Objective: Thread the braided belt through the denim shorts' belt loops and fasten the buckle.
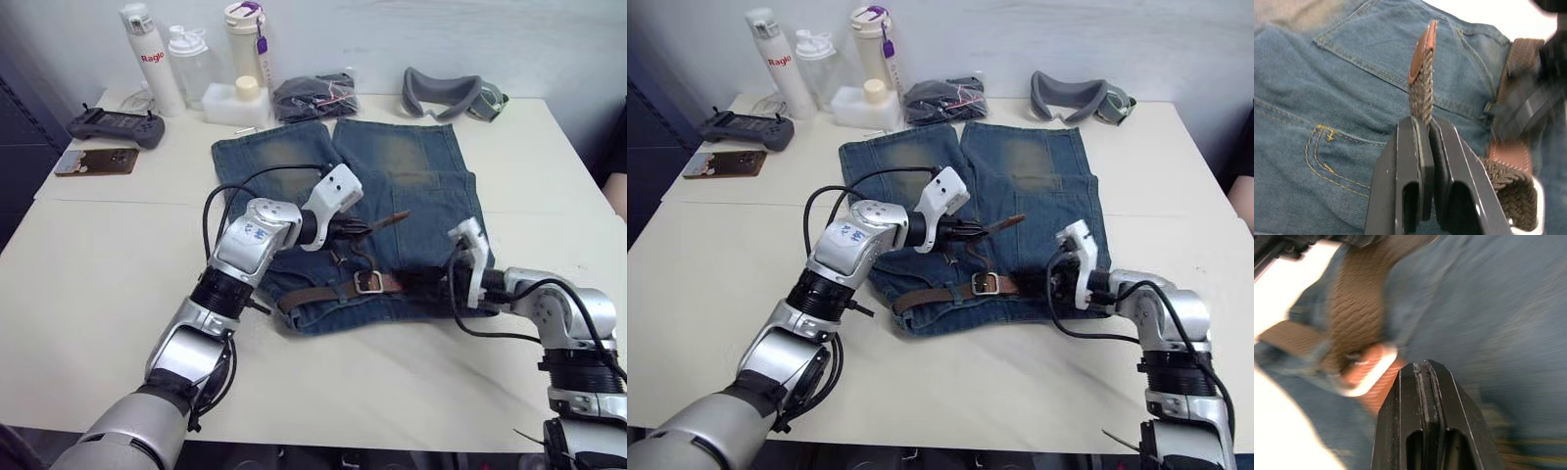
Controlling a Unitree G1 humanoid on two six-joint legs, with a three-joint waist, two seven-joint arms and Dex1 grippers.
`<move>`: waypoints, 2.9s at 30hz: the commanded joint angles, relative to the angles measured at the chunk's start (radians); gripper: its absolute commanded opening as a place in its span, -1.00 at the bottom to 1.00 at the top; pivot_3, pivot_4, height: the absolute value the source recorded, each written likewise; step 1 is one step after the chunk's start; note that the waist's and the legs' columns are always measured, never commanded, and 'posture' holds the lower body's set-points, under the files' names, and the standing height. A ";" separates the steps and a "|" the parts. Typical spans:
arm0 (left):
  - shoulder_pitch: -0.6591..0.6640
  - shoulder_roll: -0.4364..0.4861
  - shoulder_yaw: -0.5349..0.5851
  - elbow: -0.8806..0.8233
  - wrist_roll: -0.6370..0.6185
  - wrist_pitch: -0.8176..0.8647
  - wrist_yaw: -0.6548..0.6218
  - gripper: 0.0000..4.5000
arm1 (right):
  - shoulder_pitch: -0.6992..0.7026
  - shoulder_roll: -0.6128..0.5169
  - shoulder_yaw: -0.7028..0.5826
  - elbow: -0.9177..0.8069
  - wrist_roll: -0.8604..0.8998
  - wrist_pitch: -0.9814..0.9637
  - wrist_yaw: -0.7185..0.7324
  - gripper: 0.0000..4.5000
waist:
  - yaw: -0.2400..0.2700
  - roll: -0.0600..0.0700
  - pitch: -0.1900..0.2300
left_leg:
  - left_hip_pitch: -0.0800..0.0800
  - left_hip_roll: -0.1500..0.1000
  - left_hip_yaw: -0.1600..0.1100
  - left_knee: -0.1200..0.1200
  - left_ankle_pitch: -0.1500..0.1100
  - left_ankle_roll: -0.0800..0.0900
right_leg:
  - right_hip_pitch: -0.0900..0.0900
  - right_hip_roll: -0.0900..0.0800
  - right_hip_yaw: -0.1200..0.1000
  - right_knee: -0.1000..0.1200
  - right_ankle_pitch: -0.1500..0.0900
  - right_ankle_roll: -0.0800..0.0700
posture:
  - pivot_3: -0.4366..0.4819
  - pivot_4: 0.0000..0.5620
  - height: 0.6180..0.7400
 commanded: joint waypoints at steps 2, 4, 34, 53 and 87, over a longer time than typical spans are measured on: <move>0.032 0.049 -0.040 -0.110 0.026 -0.117 -0.065 -1.00 | -0.023 -0.099 0.024 -0.145 -0.124 -0.244 -0.053 -0.61 | -0.005 0.000 0.003 | 0.000 0.000 0.000 -0.001 0.000 0.000 | -0.001 0.001 0.000 0.000 0.000 0.000 | -0.05 -0.47 0.03; 0.033 0.054 -0.041 -0.110 0.027 -0.131 -0.074 -1.00 | -0.039 -0.138 0.067 -0.174 -0.191 -0.345 -0.065 -0.19 | -0.009 0.000 0.005 | -0.001 0.002 0.001 -0.001 0.001 -0.001 | -0.001 0.004 0.001 0.000 0.000 0.000 | -0.05 -0.47 0.03; -0.054 -0.014 -0.012 0.002 0.054 -0.252 -0.099 0.21 | -0.113 -0.189 0.212 -0.102 -0.385 -0.650 -0.054 -1.00 | -0.020 -0.001 0.008 | 0.000 0.003 0.001 0.007 0.005 -0.003 | -0.004 0.004 0.003 0.013 0.000 -0.001 | -0.05 -0.47 0.03; -0.106 -0.072 -0.036 0.152 0.117 -0.462 -0.107 -0.84 | -0.089 -0.214 0.174 -0.180 -0.360 -0.570 -0.058 -1.00 | -0.020 -0.001 0.008 | -0.001 0.003 0.001 0.007 0.007 -0.003 | -0.006 0.005 0.004 0.016 0.000 -0.001 | -0.05 -0.47 0.03; -0.117 0.009 -0.029 0.304 0.199 -0.612 -0.155 -1.00 | 0.129 -0.070 0.352 -0.281 -0.589 -0.684 -0.306 0.99 | -0.029 -0.004 0.010 | -0.002 0.004 0.005 0.024 0.011 -0.006 | -0.015 0.005 0.010 0.043 -0.002 -0.005 | -0.05 -0.47 0.03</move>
